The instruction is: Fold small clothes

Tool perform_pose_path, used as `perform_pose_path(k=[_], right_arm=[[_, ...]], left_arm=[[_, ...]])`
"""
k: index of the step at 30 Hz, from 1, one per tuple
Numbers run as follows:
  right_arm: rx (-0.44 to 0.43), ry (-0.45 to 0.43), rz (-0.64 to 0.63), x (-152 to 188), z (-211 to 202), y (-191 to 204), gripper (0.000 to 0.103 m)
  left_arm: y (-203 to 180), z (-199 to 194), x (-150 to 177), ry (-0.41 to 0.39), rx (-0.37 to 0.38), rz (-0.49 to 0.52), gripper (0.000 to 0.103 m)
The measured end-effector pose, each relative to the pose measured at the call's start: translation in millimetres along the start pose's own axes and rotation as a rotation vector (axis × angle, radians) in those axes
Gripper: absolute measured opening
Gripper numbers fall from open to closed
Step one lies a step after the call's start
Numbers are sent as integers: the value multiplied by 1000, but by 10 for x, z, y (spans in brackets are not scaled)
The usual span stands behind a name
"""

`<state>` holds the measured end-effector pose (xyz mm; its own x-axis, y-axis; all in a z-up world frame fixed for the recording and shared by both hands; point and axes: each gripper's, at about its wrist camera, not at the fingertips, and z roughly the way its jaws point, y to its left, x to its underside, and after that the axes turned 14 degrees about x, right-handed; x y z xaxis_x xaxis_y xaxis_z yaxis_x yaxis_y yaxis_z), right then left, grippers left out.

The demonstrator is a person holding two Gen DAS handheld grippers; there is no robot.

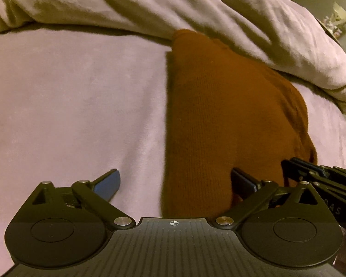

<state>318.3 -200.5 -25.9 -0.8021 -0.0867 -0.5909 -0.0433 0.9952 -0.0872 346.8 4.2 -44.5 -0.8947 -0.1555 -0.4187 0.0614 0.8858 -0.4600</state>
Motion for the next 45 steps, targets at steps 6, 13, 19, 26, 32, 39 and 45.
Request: perform_pose_path(k=[6, 13, 19, 26, 32, 39, 45], right_arm=[[10, -52, 70, -166, -257, -113, 18], [66, -188, 179, -414, -31, -82, 22], [150, -263, 137, -408, 371, 13, 35], [212, -357, 67, -96, 534, 52, 44], [189, -381, 66, -56, 612, 21, 45], [143, -171, 152, -245, 407, -287, 94], [-235, 129, 437, -74, 699, -937, 84]], left_arm=[[-178, -350, -237, -122, -5, 44, 95], [-216, 57, -560, -252, -19, -40, 95], [-211, 423, -406, -257, -72, 32, 101], [-109, 527, -262, -331, -52, 118, 103], [-70, 530, -218, -372, -40, 155, 103], [8, 220, -427, -155, 106, 66, 103], [184, 194, -490, -45, 339, -34, 101]])
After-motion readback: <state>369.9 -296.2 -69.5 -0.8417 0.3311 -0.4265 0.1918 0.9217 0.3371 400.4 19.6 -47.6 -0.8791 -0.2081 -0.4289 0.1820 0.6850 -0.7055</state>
